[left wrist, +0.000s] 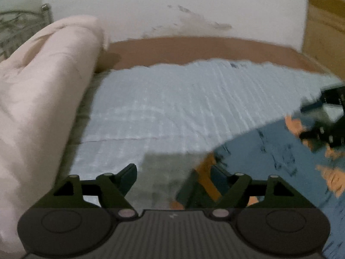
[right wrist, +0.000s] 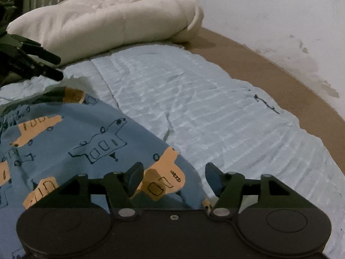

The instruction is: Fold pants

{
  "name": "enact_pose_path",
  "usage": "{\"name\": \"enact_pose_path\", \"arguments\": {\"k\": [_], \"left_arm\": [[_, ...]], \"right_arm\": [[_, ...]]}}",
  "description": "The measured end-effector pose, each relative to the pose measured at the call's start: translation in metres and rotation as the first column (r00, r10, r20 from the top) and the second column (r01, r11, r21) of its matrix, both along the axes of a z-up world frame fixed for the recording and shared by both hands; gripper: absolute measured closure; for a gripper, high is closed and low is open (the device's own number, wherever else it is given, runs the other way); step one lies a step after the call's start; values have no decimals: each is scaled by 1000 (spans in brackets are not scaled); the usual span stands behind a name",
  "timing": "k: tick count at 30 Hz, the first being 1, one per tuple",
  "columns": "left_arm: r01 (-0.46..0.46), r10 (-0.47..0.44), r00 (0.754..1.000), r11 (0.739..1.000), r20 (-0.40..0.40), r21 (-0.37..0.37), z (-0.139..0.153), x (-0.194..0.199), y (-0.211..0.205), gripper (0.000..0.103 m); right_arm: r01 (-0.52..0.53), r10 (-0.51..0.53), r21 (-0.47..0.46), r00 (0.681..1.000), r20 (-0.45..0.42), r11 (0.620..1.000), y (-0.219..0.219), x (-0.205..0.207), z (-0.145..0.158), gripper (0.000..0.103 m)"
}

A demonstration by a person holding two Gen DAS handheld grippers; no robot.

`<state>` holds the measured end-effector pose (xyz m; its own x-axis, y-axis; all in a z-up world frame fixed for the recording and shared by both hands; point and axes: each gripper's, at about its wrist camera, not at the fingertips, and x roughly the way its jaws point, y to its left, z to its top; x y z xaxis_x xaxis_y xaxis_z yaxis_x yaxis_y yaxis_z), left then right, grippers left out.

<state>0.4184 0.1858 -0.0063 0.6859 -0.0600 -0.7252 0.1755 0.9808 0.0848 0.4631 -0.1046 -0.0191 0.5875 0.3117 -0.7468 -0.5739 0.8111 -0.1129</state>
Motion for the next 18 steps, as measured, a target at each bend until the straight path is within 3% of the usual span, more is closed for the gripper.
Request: {"name": "enact_pose_path", "arguments": {"k": [2, 3, 4, 7, 9, 10, 11, 12, 13, 18], "left_arm": [[10, -7, 999, 996, -37, 85, -11, 6, -13, 50], [-3, 10, 998, 994, -68, 106, -16, 9, -15, 74], [-24, 35, 994, 995, -103, 100, -20, 13, -16, 85], [-54, 57, 992, 998, -113, 36, -21, 15, -17, 101], [-74, 77, 993, 996, -94, 43, -18, 15, -19, 102], [-83, 87, 993, 995, -74, 47, -14, 12, -20, 103], [-94, 96, 994, 994, -52, 47, -9, 10, -21, 103], [-103, 104, 994, 994, -30, 47, -3, 6, -19, 103], [-111, 112, 994, 993, -4, 45, 3, 3, -17, 103], [-96, 91, 991, 994, 98, 58, 36, -22, -21, 103]], "right_arm": [[7, -7, 1, 1000, -21, 1000, 2, 3, -4, 31], [16, -16, 2, 999, -30, 1000, 2, 5, -6, 31], [32, -32, 6, 999, -42, 999, 2, 8, -9, 31], [87, -82, 44, 992, -94, 995, -3, 18, -17, 32], [115, -105, 75, 987, -121, 991, -7, 23, -20, 34], [124, -112, 87, 985, -133, 988, -8, 24, -20, 44], [130, -116, 95, 983, -142, 987, -8, 25, -20, 64], [134, -120, 100, 983, -140, 986, -8, 24, -18, 78], [137, -122, 110, 984, -131, 985, -9, 23, -15, 102], [105, -103, 111, 994, -24, 988, -8, -5, 15, 102]]}}
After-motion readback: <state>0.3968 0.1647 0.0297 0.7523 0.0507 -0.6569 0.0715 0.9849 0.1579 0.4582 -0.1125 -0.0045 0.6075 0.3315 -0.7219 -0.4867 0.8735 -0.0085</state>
